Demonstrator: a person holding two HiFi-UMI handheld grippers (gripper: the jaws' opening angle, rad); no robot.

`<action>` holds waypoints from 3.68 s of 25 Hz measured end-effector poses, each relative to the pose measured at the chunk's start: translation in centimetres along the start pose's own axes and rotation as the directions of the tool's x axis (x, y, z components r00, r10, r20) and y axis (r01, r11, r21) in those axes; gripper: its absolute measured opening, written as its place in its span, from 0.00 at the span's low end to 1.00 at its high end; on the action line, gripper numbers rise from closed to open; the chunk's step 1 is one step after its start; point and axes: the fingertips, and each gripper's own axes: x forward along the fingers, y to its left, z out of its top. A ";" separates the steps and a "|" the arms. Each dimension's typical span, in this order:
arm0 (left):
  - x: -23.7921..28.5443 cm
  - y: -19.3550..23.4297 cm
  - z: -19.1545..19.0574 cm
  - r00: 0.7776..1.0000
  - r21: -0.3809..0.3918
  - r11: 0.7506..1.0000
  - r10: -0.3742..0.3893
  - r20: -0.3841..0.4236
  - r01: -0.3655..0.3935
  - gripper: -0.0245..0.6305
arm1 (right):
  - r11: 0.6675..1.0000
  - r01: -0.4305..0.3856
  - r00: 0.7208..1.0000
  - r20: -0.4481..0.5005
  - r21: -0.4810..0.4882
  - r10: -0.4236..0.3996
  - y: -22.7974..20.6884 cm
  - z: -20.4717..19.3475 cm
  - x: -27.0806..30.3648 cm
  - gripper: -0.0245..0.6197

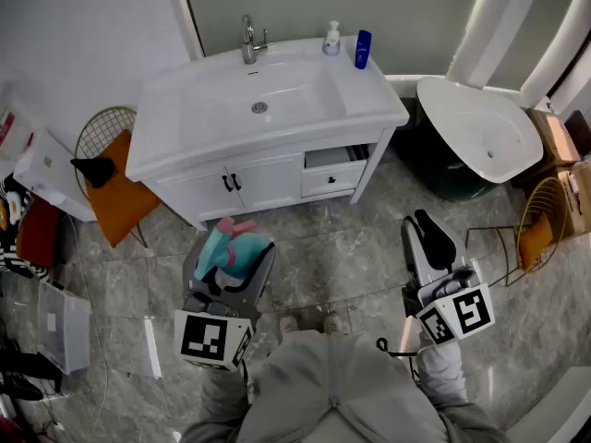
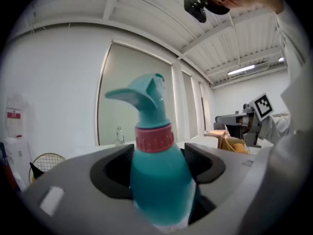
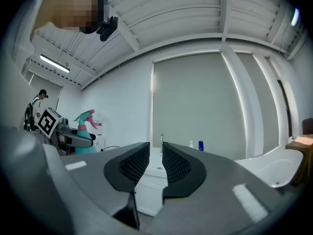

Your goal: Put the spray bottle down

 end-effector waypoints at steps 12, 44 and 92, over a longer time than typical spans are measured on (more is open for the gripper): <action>0.8 0.0 0.3 1.000 0.005 1.000 -0.003 0.009 0.003 0.61 | 0.999 -0.033 0.999 -0.017 -0.041 0.032 0.4 -0.2 0.7 0.33; 1.8 6.2 -1.1 0.995 0.026 0.995 -0.097 0.003 0.097 0.61 | 0.999 0.034 0.999 -0.028 -0.016 -0.035 4.9 -1.6 4.8 0.37; 30.7 10.3 1.8 1.000 0.010 1.000 0.000 0.004 0.000 0.61 | 0.993 -0.121 0.991 -0.050 -0.001 0.121 -14.6 -3.4 27.3 0.37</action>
